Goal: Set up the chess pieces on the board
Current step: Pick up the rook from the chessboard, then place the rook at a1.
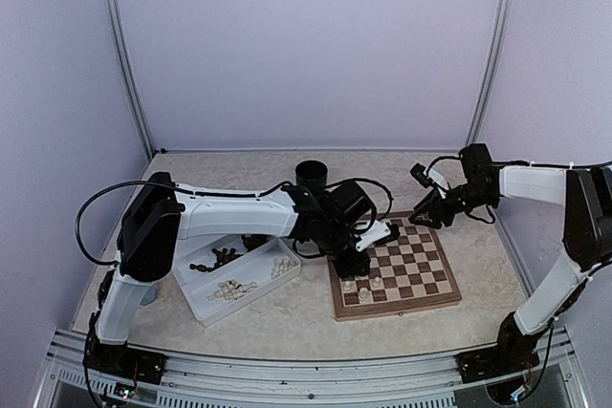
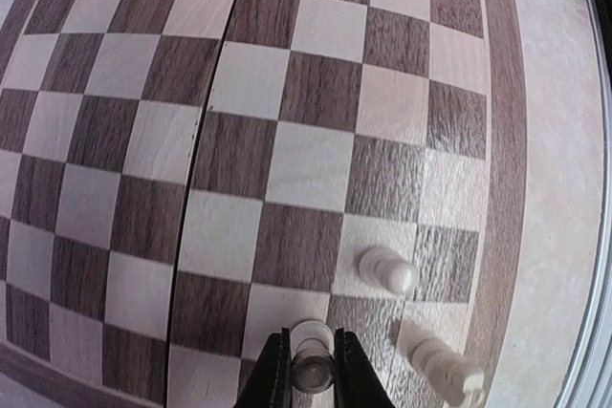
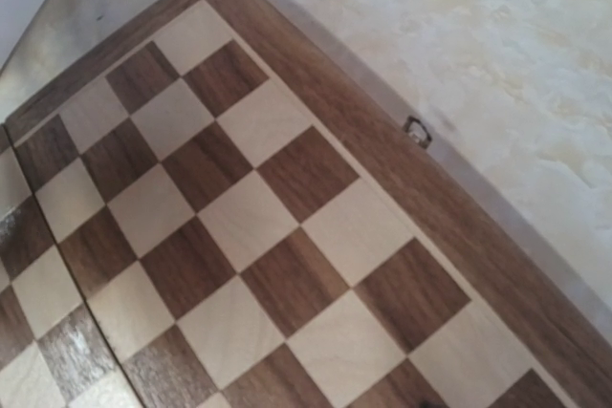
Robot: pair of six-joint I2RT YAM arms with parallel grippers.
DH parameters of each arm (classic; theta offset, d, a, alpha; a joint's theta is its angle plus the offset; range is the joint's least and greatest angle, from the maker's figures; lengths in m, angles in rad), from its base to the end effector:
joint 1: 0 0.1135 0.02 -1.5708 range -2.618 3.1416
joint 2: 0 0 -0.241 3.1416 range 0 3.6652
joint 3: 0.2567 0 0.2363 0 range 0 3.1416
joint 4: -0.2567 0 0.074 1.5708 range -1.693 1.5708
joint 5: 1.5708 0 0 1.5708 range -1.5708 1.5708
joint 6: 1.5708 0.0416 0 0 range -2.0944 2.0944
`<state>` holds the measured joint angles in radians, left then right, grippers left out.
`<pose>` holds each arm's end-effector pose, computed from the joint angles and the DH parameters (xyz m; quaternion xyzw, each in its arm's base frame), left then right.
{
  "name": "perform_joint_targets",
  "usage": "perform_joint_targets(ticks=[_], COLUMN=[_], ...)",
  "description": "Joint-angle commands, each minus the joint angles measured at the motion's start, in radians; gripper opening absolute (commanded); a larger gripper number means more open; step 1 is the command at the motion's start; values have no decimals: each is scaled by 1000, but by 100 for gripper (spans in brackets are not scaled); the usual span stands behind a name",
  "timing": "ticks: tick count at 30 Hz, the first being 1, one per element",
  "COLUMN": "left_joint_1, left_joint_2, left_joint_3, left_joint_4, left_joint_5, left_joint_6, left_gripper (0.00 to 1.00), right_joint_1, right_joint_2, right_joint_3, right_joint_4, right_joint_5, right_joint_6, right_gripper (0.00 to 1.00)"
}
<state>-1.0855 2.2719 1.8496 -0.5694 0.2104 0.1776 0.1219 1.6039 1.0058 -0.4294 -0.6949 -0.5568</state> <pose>0.2122 -0.4209 0.1627 0.5869 0.7515 -0.2150 0.2111 0.2999 0.0636 0.1846 -0.3877 0.8237 0.2659 0.3171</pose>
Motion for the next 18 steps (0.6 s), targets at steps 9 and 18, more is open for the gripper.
perform_joint_targets(ticks=[9,18], left_joint_1=[-41,-68], left_joint_2=[-334,-315], left_joint_3=[-308,-382], left_joint_4=[25,88], left_joint_5=[-32,-56], left_joint_6=[-70,-112], left_gripper=[10,10], right_joint_1=[-4,2], right_joint_2=[15,21], right_joint_3=[30,33], right_joint_4=[-21,-22], right_joint_5=[-12,-11], right_joint_6=[-2,-2], right_gripper=[50,50])
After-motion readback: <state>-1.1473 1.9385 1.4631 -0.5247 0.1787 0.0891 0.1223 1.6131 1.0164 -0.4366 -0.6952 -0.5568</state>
